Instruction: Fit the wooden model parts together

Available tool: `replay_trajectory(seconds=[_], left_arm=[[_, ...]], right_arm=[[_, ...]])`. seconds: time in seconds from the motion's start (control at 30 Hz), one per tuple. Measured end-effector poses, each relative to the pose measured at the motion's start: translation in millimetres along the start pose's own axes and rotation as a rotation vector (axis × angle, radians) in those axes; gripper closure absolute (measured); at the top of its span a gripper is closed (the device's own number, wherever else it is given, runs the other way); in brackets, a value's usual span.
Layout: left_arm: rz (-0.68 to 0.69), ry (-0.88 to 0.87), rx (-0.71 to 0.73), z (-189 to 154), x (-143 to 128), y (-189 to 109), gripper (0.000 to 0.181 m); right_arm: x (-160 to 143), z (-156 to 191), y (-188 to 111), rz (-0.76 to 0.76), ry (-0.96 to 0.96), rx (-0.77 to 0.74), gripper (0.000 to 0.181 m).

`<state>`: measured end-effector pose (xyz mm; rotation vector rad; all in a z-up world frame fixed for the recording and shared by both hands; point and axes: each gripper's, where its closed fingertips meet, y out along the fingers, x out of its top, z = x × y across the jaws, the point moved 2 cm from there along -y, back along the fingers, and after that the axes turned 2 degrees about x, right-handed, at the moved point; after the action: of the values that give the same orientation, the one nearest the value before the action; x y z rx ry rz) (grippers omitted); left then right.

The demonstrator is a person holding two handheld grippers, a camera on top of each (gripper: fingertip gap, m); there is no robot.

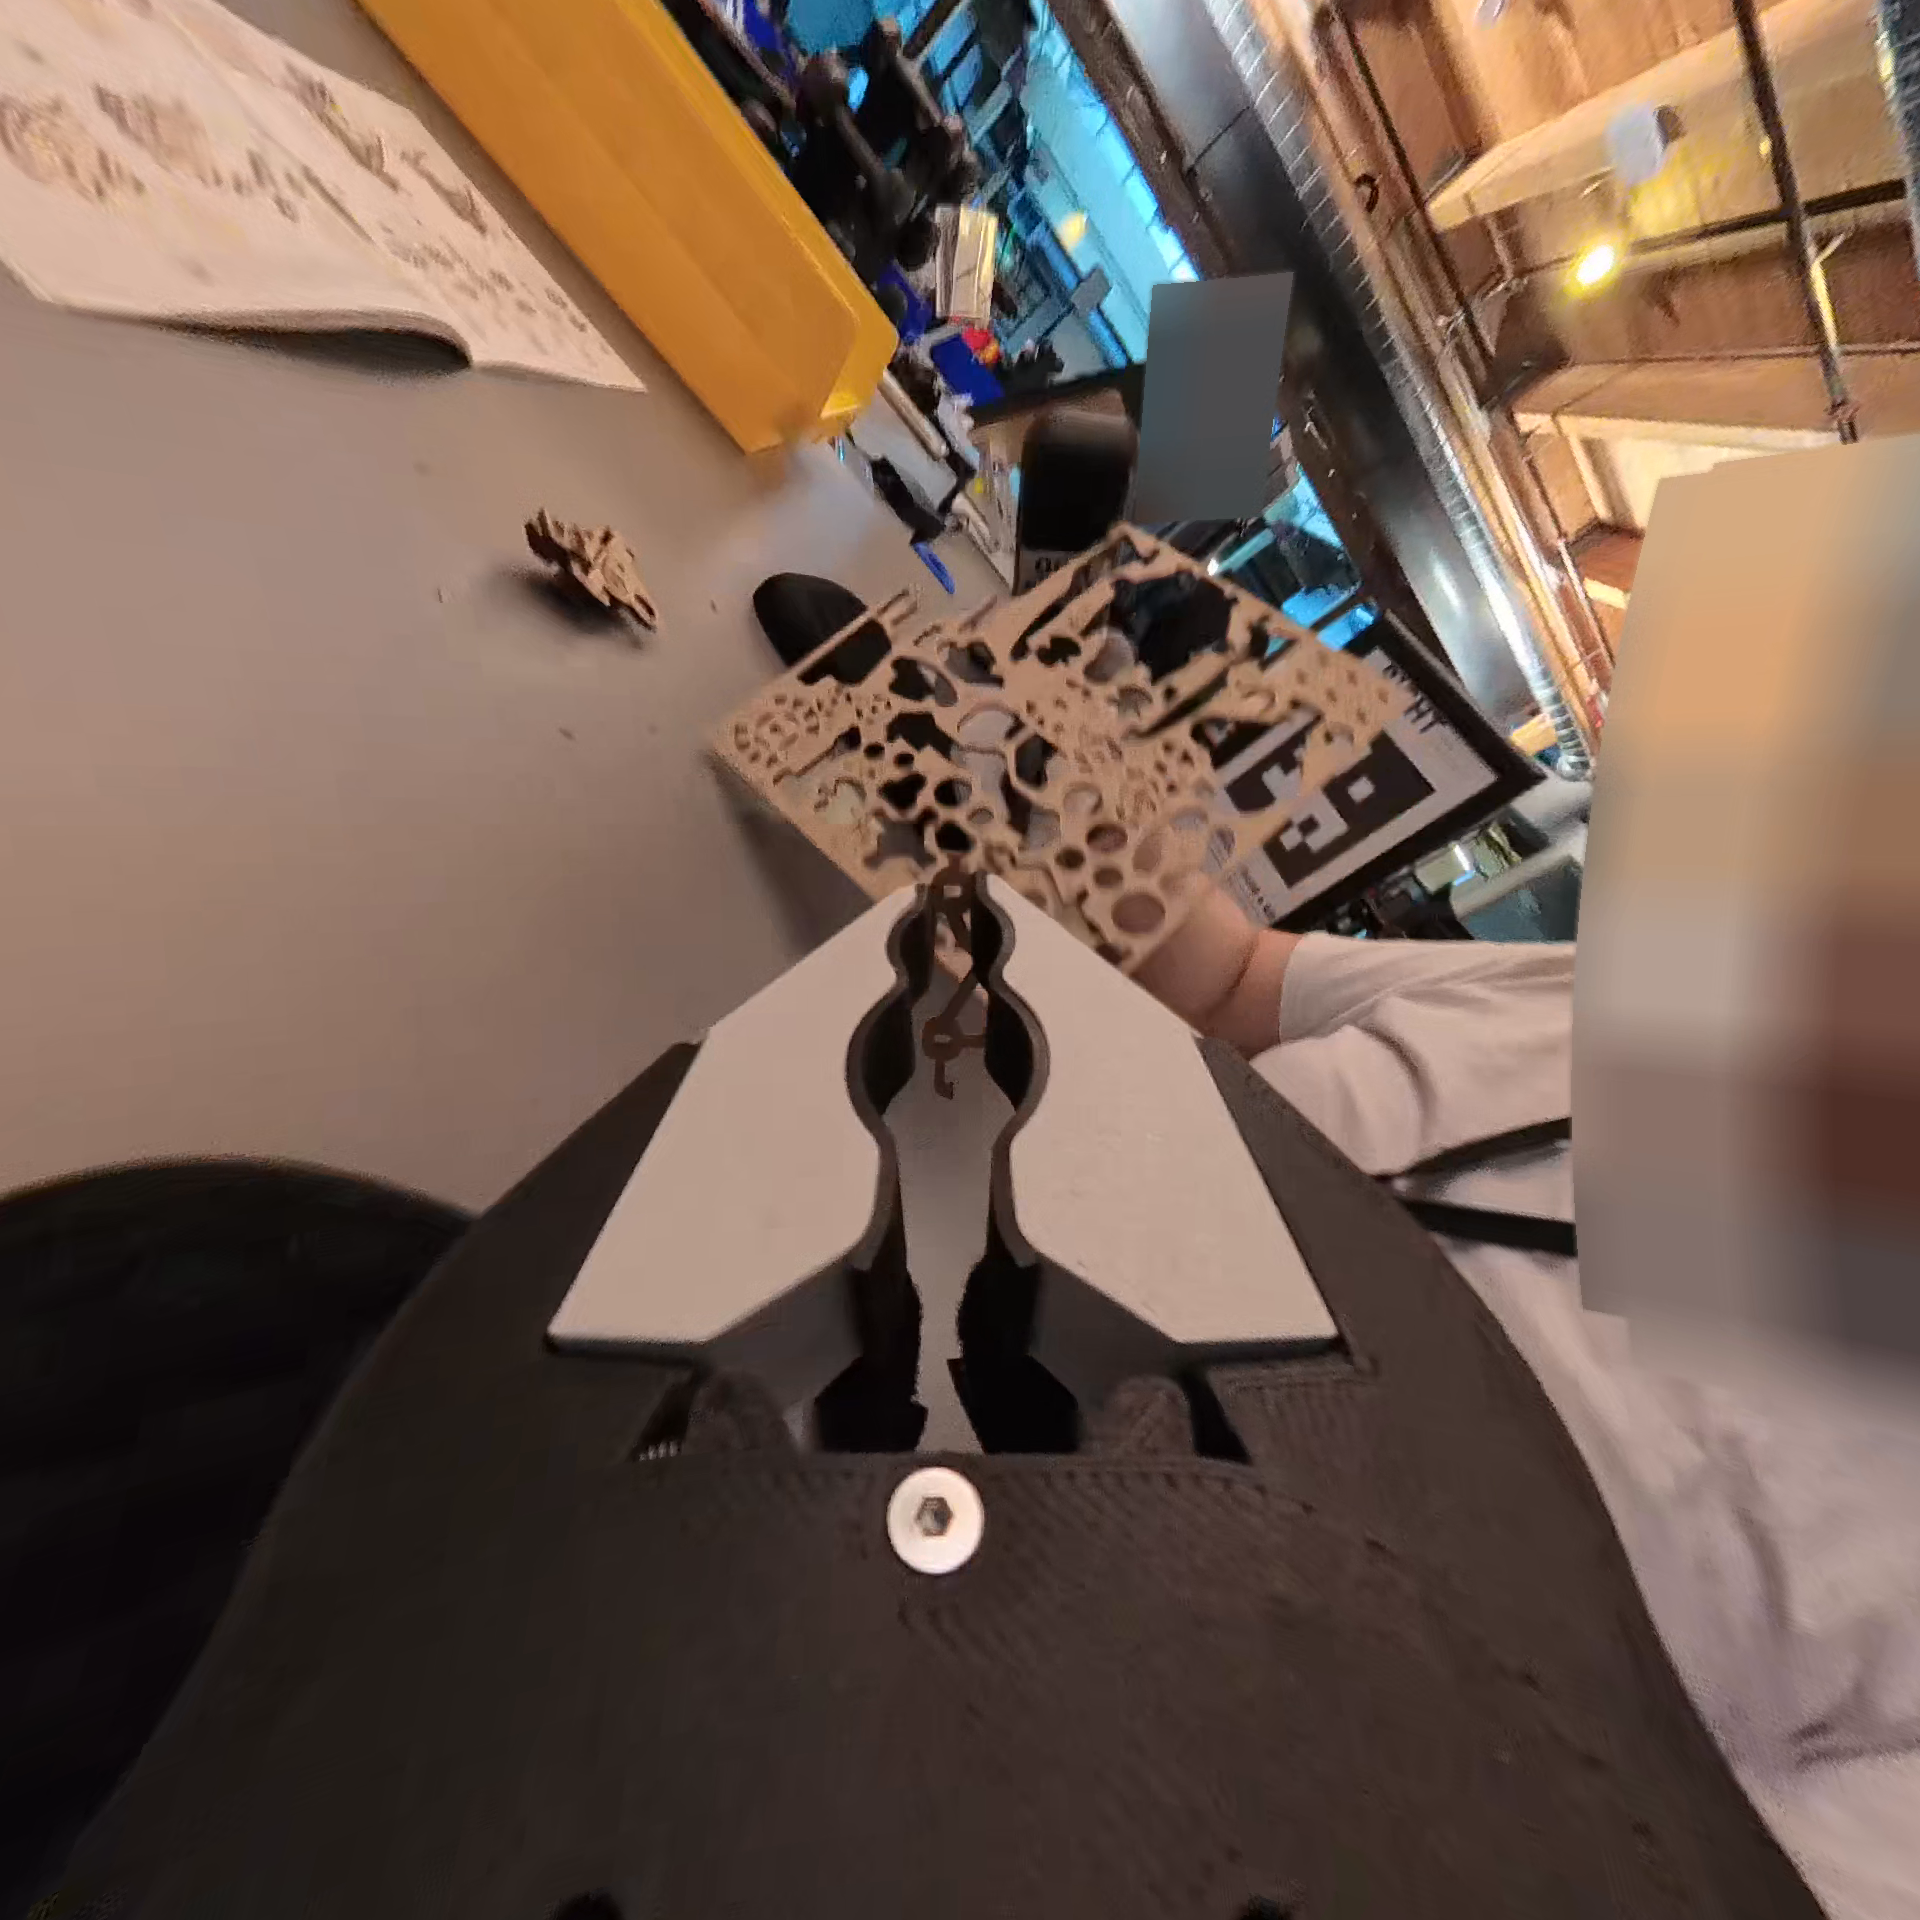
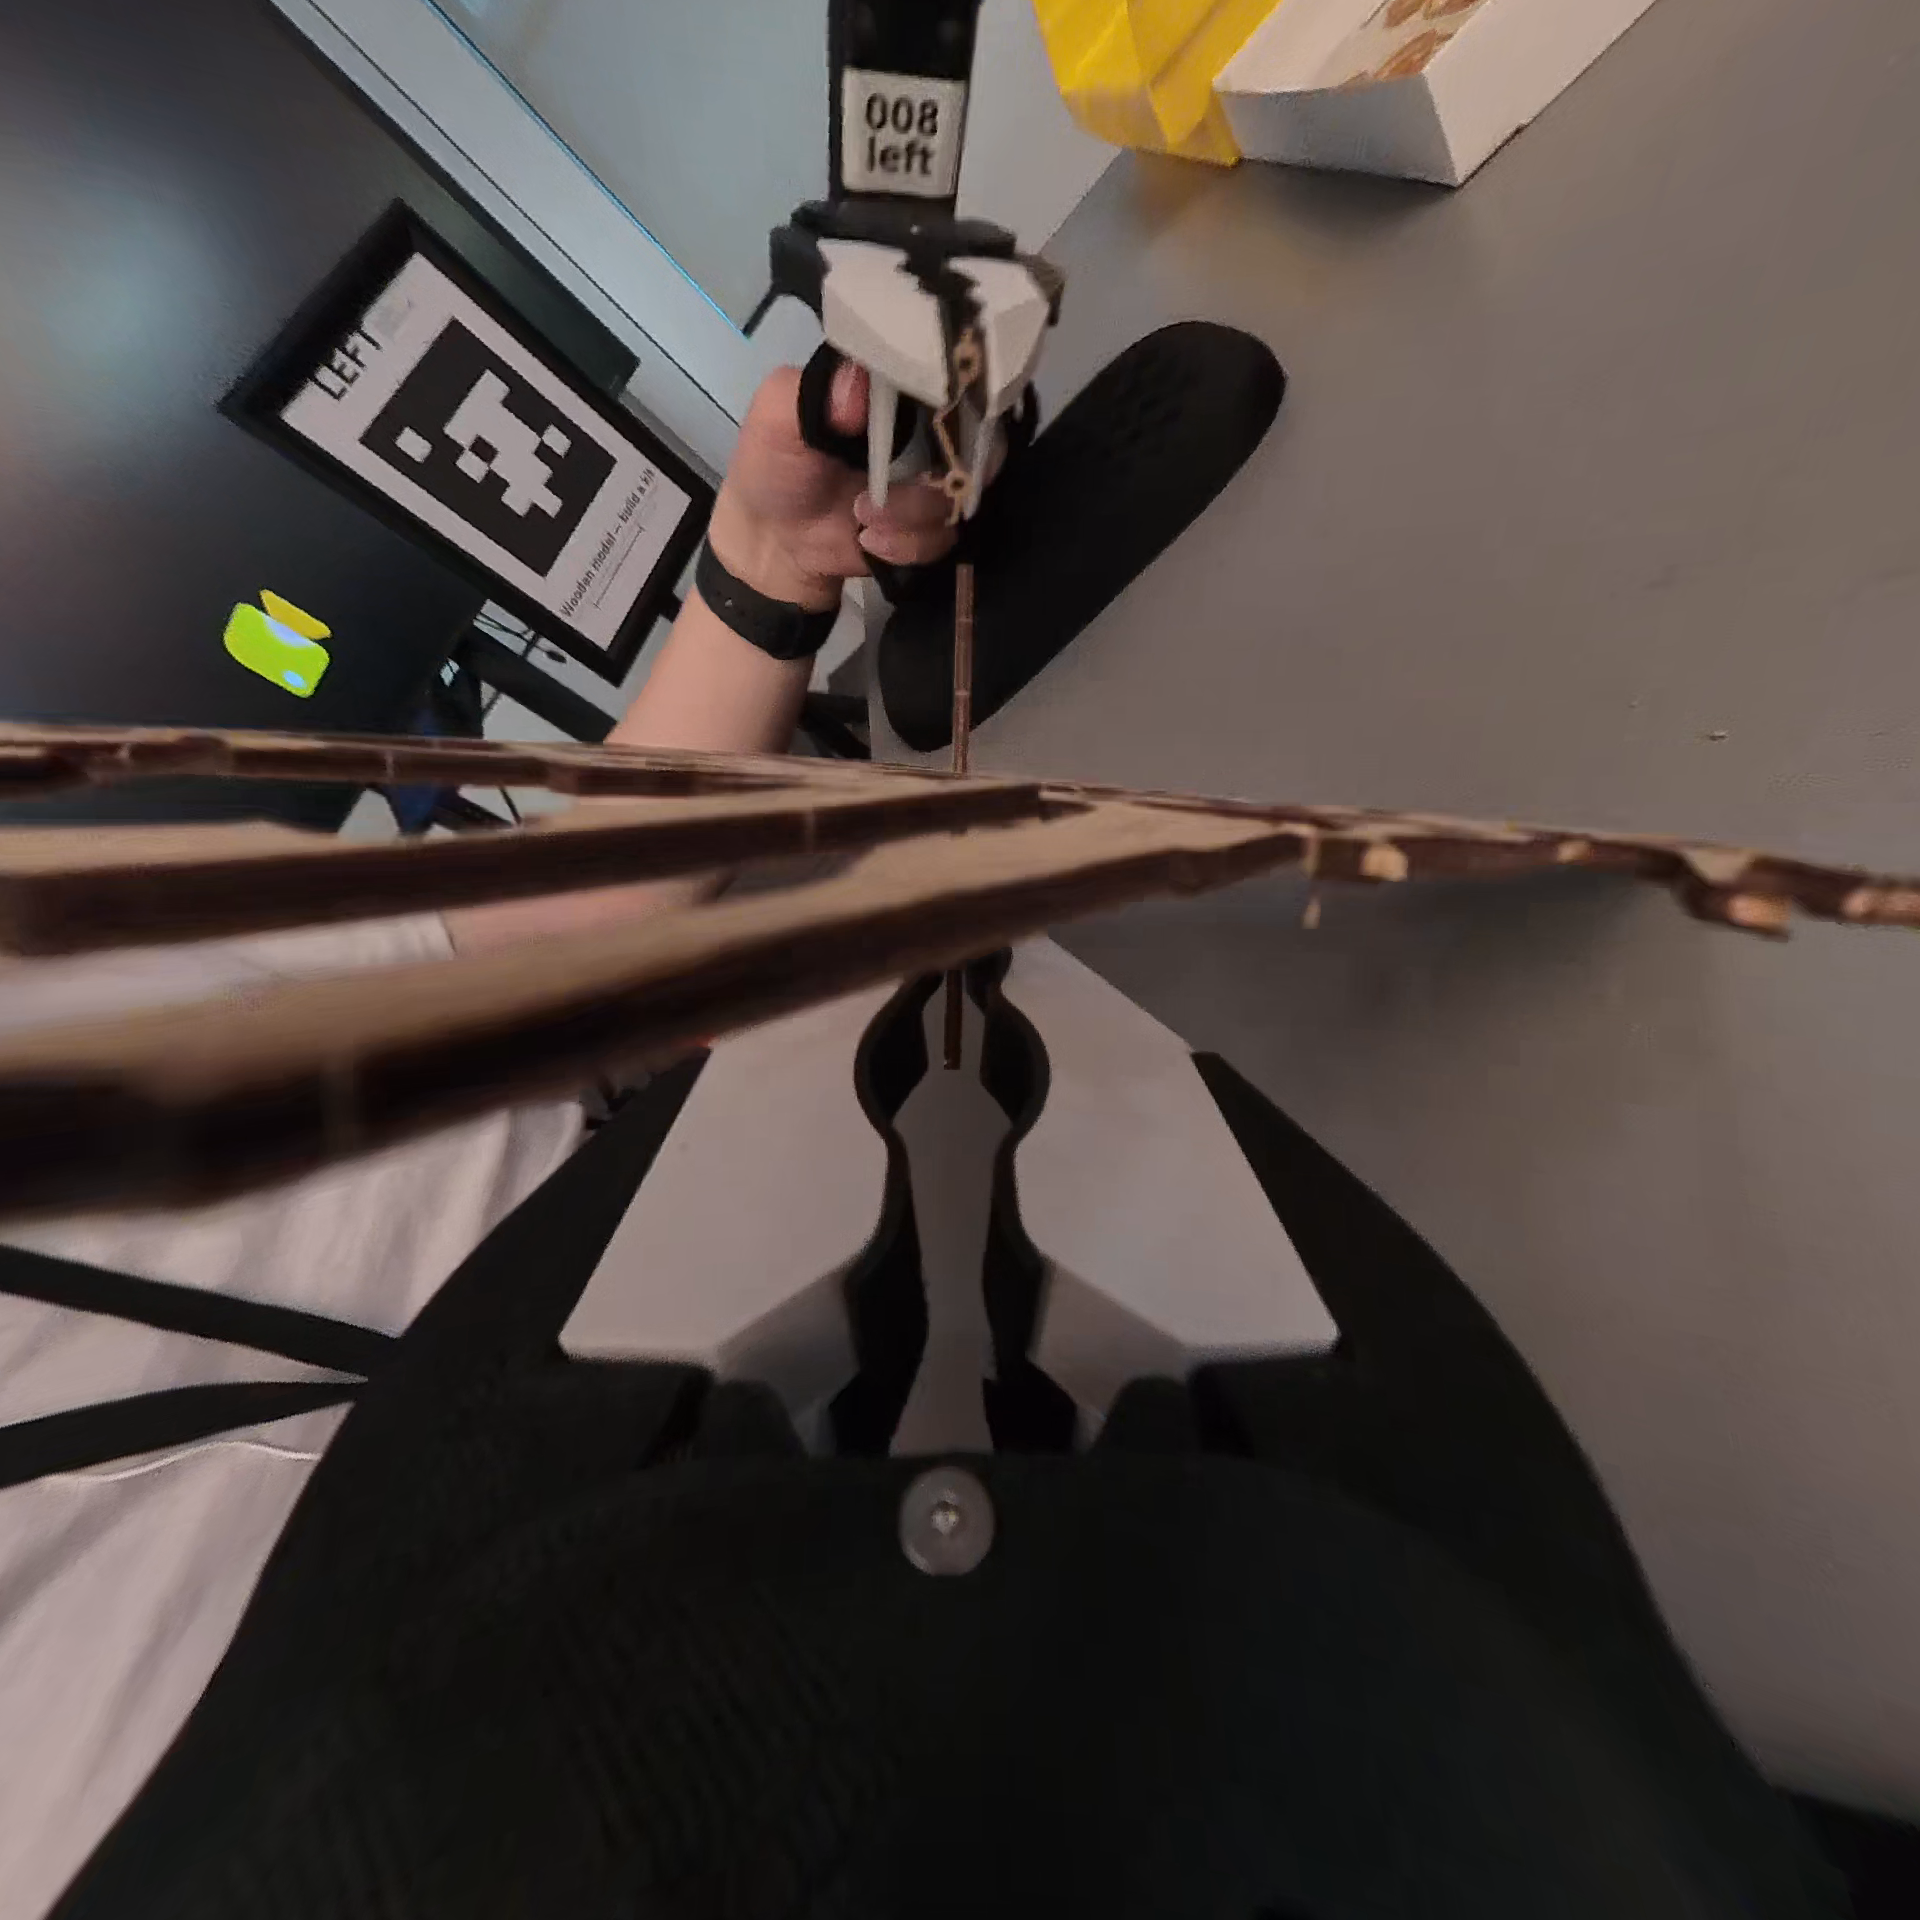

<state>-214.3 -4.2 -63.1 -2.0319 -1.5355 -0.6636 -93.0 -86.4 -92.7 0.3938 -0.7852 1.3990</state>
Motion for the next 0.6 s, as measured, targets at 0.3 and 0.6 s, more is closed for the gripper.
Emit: replay_trajectory(seconds=[0.3, 0.6], left_arm=[[0.325, -0.144, 0.177, 40, -23, 32, 0.176], [0.39, 0.013, 0.422, 71, -1, 40, 0.132]], right_arm=[[0, -13, 6, 0.039, 0.078, -0.041, 0.181], [1, -16, 3, 0.026, 0.102, -0.059, 0.181]])
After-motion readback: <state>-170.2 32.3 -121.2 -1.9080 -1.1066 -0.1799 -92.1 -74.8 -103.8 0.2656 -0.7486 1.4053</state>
